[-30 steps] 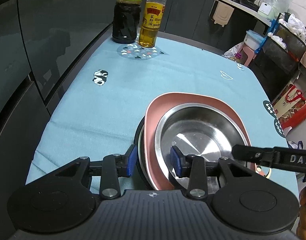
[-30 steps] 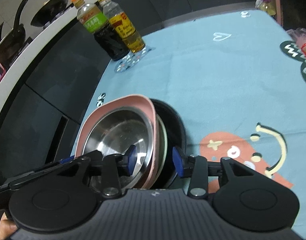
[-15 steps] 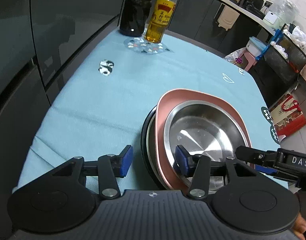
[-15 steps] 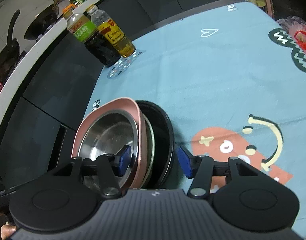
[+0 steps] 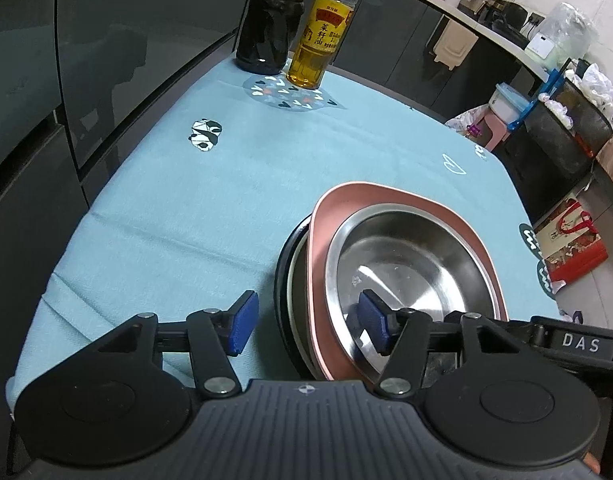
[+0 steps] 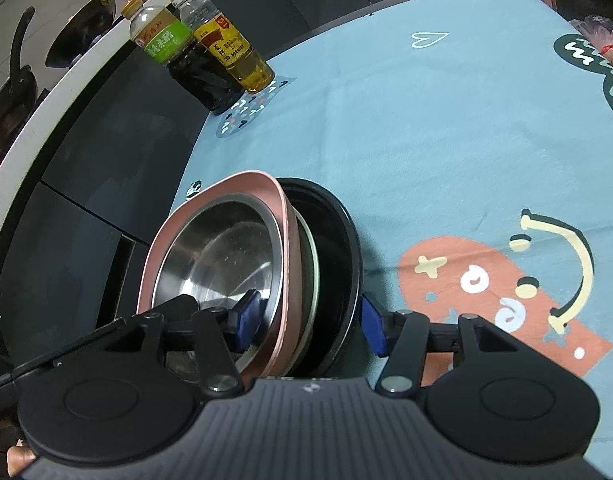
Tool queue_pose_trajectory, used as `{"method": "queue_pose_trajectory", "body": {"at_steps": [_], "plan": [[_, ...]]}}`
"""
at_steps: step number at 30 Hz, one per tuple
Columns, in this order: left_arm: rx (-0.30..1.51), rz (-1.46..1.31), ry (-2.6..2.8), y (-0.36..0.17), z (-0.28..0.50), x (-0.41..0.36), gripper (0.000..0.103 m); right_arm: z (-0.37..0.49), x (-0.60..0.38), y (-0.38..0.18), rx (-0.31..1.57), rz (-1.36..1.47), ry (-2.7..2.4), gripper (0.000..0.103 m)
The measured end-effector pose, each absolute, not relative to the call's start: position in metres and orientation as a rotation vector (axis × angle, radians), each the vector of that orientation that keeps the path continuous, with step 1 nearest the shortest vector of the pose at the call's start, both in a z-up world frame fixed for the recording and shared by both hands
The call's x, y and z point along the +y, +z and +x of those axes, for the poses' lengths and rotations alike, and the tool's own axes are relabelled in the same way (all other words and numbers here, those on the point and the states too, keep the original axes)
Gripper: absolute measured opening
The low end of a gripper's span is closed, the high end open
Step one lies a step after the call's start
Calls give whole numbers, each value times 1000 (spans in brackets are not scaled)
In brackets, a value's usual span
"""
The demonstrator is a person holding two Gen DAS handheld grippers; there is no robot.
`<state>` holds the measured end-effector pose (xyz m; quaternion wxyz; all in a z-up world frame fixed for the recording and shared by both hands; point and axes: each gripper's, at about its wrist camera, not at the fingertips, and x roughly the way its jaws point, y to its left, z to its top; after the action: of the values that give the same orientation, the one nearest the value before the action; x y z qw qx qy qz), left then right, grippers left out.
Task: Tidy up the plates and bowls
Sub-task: 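Lower the stacked dishes onto the black bowl with both grippers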
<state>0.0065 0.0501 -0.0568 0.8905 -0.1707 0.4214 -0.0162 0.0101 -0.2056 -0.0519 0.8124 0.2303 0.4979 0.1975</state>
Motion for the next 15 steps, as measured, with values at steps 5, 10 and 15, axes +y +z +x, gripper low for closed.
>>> {"method": "queue_pose_trajectory", "body": {"at_steps": [5,10,15], "plan": [[885,-391,-53,-59,9,50,54,9,-207,-52,1057,489,427,38],[871,-367,-70,-59,8,43,57,8,-205,-50,1038,467,428,38],[863,-354,-75,-58,7,40,54,4,-201,-45,1000,425,408,37]]}}
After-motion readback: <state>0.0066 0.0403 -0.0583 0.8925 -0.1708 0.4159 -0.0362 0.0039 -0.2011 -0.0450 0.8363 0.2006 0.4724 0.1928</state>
